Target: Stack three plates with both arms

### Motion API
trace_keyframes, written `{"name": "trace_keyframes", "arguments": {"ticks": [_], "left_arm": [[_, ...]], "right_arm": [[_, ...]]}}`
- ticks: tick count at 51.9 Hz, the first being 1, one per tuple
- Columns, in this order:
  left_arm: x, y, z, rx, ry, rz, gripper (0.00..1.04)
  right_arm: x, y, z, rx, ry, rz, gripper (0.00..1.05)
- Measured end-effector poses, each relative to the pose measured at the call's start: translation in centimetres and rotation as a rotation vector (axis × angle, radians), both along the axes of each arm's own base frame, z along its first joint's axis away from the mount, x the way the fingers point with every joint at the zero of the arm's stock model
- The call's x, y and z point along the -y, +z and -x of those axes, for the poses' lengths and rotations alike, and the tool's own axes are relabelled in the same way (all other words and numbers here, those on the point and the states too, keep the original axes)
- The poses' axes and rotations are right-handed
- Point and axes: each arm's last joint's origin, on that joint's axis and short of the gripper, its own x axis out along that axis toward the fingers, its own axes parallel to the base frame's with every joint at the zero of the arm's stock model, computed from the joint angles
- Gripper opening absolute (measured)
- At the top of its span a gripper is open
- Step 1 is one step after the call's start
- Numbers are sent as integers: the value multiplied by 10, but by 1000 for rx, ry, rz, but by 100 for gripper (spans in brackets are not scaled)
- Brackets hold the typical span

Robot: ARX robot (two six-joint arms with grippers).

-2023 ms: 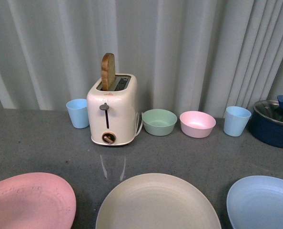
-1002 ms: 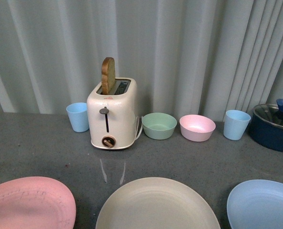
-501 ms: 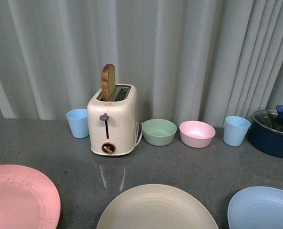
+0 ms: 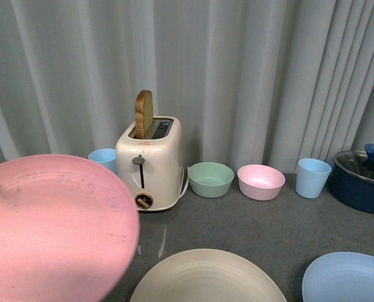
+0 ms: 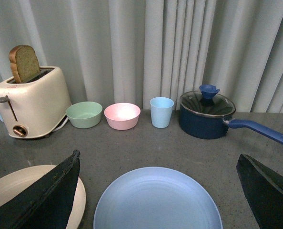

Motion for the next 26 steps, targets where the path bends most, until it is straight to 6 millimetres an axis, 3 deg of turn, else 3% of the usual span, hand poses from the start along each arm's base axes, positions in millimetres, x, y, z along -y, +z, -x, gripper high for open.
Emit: {"name": "trace_keyframes", "arguments": {"ticks": [14, 22, 26], "left_arm": [[127, -21, 18, -54, -255, 0, 3], [169, -34, 17, -88, -315, -9, 3], [180, -40, 11, -104, -313, -12, 3]], "right_arm": [[0, 0, 0, 0, 0, 0, 97], [0, 0, 0, 0, 0, 0, 97], [0, 0, 0, 0, 0, 0, 97]]}}
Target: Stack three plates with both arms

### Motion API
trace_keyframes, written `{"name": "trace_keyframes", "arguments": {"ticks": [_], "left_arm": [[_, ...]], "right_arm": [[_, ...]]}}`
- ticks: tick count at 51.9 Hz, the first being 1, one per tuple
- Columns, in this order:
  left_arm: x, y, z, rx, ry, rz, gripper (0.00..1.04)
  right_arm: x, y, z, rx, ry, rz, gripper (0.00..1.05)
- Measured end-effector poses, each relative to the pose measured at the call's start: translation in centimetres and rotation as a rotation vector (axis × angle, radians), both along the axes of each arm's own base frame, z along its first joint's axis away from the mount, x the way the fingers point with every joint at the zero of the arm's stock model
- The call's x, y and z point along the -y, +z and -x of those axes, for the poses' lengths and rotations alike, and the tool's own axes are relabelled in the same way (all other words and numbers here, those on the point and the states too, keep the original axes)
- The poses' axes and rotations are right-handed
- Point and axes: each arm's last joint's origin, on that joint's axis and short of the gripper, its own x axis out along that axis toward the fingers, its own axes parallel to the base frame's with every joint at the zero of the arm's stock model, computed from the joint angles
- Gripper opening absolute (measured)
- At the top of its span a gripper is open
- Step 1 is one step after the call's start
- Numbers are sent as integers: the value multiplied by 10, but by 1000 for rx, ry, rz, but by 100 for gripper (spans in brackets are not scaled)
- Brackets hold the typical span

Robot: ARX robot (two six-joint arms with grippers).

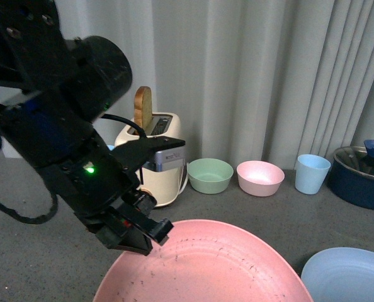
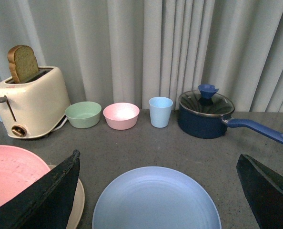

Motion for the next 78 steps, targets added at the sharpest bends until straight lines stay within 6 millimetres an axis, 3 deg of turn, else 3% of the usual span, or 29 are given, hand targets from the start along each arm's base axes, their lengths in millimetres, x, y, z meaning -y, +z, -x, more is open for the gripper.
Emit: {"name": "trace_keyframes", "arguments": {"ticks": [11, 26, 78], "left_arm": [[19, -11, -31, -29, 34, -19, 3], [28, -12, -59, -30, 61, -16, 3], [28, -44, -75, -47, 73, -110, 3]], "right_arm": [[0, 0, 0, 0, 0, 0, 97], [0, 0, 0, 0, 0, 0, 97], [0, 0, 0, 0, 0, 0, 97]]}}
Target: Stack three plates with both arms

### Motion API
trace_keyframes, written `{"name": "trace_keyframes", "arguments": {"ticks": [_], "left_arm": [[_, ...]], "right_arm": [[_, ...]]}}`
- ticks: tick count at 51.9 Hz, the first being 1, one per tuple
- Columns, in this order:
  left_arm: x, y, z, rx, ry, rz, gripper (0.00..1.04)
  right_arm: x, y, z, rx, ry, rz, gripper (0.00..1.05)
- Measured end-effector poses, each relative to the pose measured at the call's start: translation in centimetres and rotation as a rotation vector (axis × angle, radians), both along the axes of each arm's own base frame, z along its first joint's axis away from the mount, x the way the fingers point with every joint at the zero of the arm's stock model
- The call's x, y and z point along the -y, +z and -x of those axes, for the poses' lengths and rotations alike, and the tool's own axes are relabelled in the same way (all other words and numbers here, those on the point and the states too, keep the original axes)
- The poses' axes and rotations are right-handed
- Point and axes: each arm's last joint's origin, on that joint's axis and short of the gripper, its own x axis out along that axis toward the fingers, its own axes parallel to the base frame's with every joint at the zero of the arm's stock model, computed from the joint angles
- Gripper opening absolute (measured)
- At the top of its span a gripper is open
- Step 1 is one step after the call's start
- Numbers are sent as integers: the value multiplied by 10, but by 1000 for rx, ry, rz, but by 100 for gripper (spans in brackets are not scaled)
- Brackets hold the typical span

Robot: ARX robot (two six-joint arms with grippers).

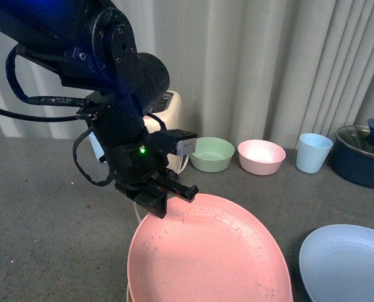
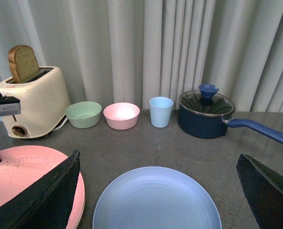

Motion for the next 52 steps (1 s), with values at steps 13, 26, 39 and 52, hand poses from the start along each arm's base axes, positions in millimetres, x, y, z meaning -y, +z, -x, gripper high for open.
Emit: {"name": "trace_keyframes", "arguments": {"ticks": [13, 26, 39, 52], "left_arm": [[0, -5, 0, 0, -7, -7, 14], [-7, 3, -2, 12, 5, 11, 60], [-37, 77, 10, 309, -4, 99, 99], [-74, 136, 69, 585, -19, 158, 98]], "right_arm": [[0, 0, 0, 0, 0, 0, 97], [0, 0, 0, 0, 0, 0, 97], [0, 0, 0, 0, 0, 0, 97], [0, 0, 0, 0, 0, 0, 97]]}}
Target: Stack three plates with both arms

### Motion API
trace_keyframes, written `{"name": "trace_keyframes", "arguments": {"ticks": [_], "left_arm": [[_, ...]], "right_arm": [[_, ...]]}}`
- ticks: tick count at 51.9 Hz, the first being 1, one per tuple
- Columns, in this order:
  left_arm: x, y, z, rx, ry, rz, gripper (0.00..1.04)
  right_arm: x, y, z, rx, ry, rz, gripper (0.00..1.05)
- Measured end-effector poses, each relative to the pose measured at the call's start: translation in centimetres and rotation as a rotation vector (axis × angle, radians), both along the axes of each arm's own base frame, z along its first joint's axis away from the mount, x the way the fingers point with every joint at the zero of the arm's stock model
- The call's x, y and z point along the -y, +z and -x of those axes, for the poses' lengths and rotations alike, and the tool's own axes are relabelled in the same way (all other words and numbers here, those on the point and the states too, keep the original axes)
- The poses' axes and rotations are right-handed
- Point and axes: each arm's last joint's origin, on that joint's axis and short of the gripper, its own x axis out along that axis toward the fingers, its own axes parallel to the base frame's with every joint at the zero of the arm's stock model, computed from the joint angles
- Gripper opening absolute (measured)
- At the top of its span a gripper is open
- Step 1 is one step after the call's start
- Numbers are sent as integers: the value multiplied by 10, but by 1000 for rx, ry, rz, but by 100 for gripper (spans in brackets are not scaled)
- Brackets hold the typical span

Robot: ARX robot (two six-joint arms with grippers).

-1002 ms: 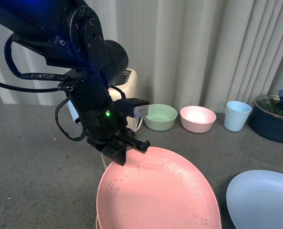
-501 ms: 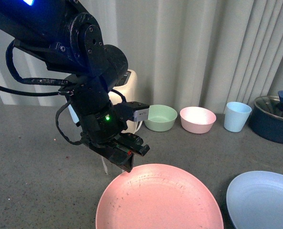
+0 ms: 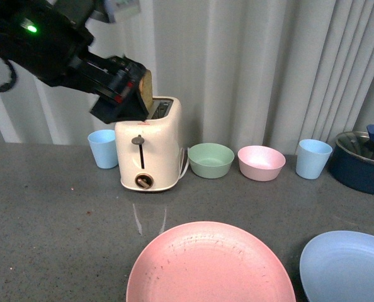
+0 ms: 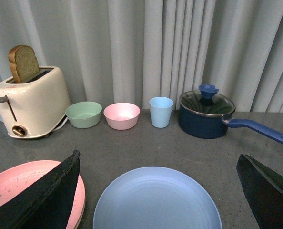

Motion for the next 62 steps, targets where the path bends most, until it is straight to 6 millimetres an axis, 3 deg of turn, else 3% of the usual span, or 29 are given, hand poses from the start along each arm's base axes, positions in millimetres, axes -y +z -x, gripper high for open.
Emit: {"name": "trace_keyframes", "arguments": {"ticks": [9, 12, 18, 23, 32, 38, 47, 62], "left_arm": [[-20, 20, 56, 107, -20, 29, 98], [-24, 23, 72, 221, 101, 34, 92], [-47, 16, 112, 535, 486, 257, 71], [-58, 0, 133, 602, 547, 372, 55], [-67, -43, 157, 538, 568, 398, 24], [-71, -55, 173, 547, 560, 411, 3], [-85, -77, 198, 545, 577, 419, 4], [-86, -95, 223, 547, 572, 424, 4]], "right_arm": [[0, 0, 0, 0, 0, 0, 97], [0, 0, 0, 0, 0, 0, 97], [0, 0, 0, 0, 0, 0, 97], [0, 0, 0, 0, -3, 0, 97], [0, 0, 0, 0, 0, 0, 97], [0, 0, 0, 0, -2, 0, 97], [0, 0, 0, 0, 0, 0, 97], [0, 0, 0, 0, -1, 0, 97]]}}
